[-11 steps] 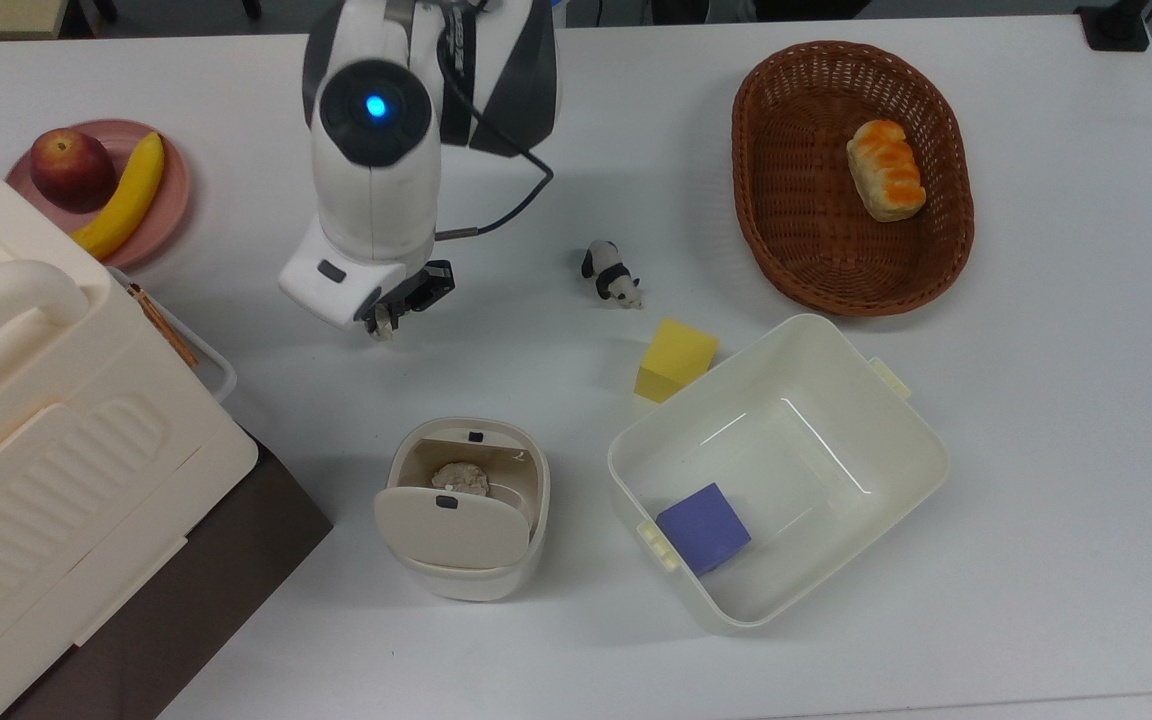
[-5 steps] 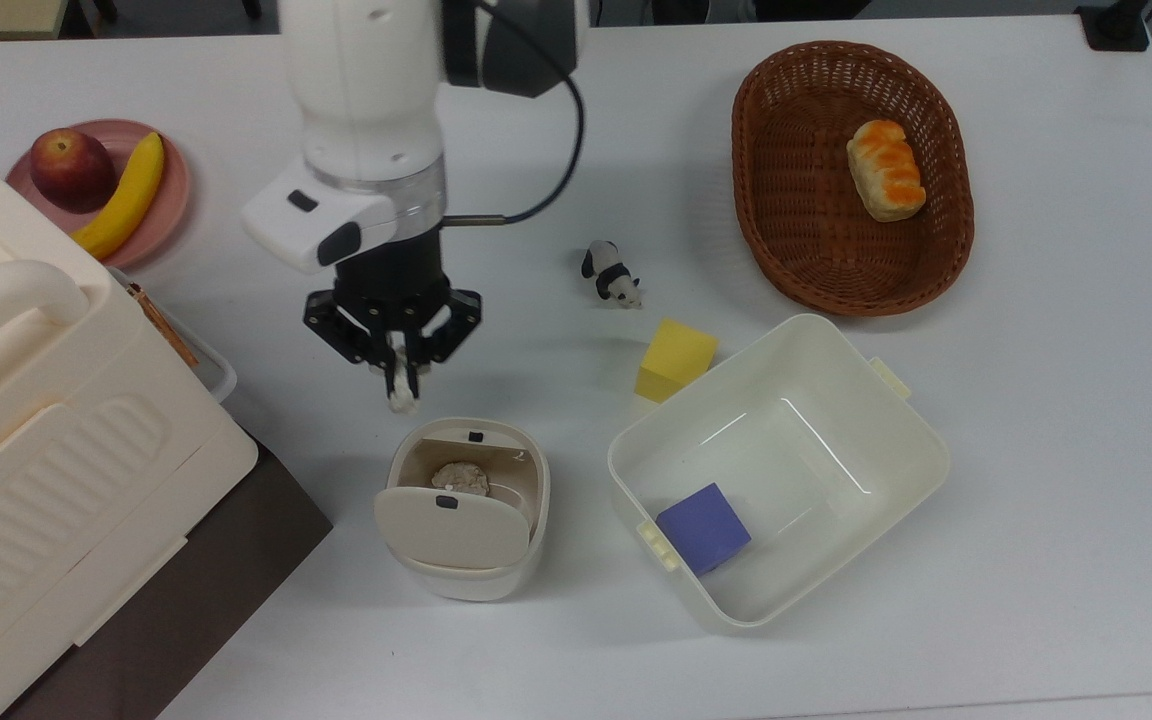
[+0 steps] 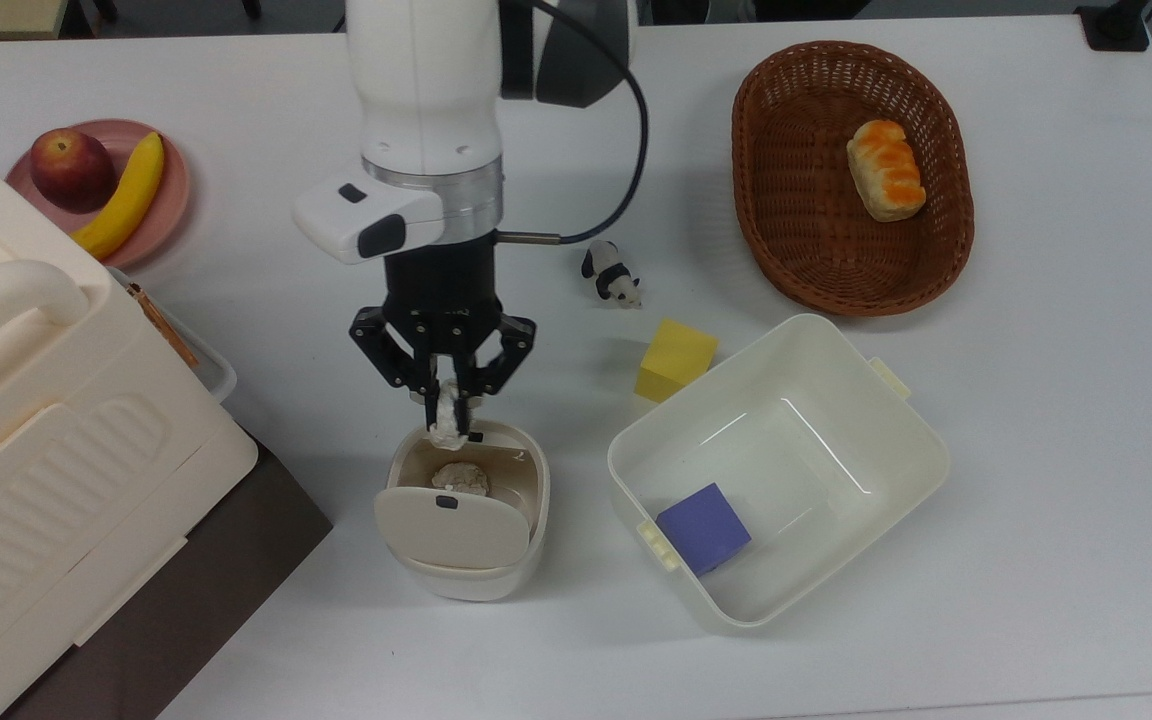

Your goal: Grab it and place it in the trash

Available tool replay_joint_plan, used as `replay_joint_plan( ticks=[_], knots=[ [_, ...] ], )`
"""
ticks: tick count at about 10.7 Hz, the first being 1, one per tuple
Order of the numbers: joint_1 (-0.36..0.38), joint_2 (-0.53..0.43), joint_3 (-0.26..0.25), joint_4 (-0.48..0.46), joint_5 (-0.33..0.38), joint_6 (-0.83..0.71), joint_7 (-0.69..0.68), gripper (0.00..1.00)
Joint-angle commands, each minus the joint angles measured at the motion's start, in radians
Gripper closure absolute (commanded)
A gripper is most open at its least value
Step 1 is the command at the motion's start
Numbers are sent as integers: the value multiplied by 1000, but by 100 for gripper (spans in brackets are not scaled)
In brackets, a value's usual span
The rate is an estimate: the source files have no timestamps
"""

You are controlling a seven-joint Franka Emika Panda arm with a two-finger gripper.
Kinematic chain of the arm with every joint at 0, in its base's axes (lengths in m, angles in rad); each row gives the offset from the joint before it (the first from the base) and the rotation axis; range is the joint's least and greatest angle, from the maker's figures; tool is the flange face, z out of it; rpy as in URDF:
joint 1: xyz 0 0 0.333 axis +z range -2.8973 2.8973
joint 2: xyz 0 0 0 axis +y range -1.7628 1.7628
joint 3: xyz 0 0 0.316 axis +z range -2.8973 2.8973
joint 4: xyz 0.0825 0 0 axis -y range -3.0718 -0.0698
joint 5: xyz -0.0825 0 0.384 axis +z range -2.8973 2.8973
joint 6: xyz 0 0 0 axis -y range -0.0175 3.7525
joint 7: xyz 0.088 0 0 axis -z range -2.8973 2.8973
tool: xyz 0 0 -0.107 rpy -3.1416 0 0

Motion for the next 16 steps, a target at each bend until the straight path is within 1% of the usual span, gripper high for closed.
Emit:
replay_joint_plan(
  ticks=[1,4,5,6,9,11,12,14,15,16],
  knots=[
    [16,25,-8,24,-1,23,33,0],
    [17,4,-10,24,2,18,39,0],
    [17,-25,-9,12,2,0,38,0],
    [14,-53,-10,-2,2,-78,37,0],
    [11,-134,-12,3,2,-418,25,0],
    [10,-185,-13,1,5,-634,-45,0],
    [8,-205,-15,-2,6,-713,-67,0],
    [7,-236,-19,-8,8,-775,-82,0],
    [3,-244,-22,-11,9,-777,-91,0],
    [-16,-247,-22,-10,11,-777,-93,0]
  ],
)
